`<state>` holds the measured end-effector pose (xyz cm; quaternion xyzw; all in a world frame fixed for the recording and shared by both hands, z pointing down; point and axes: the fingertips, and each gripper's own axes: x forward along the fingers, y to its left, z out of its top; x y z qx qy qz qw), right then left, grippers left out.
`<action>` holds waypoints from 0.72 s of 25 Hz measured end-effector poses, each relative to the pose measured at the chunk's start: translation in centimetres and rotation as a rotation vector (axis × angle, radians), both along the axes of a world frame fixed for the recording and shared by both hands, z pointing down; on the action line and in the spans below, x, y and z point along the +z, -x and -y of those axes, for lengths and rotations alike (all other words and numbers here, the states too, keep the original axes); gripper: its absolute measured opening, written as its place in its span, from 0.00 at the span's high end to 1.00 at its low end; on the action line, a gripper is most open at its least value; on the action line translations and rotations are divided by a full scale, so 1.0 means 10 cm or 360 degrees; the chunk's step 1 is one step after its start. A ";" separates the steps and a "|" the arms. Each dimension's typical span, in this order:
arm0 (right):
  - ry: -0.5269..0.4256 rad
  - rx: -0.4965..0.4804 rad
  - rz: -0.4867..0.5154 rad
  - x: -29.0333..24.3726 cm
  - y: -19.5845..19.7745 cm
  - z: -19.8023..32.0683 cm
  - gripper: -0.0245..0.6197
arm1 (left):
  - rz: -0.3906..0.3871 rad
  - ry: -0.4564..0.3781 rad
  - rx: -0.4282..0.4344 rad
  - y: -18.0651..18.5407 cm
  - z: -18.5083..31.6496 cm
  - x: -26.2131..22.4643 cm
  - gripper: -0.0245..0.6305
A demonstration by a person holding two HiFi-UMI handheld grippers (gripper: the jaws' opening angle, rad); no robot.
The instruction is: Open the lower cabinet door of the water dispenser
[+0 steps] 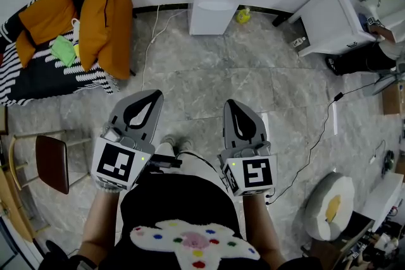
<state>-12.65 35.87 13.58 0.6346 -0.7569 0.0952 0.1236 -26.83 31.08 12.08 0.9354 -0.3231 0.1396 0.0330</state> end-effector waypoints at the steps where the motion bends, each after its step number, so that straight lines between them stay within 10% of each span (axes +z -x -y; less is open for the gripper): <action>1: -0.0009 -0.0001 0.0008 0.00 -0.01 -0.01 0.96 | -0.0008 -0.0011 0.0000 -0.02 -0.01 -0.02 0.94; 18: -0.0120 -0.0027 -0.0008 0.00 -0.33 -0.25 0.96 | -0.0031 -0.0092 -0.0019 -0.35 -0.27 -0.09 0.94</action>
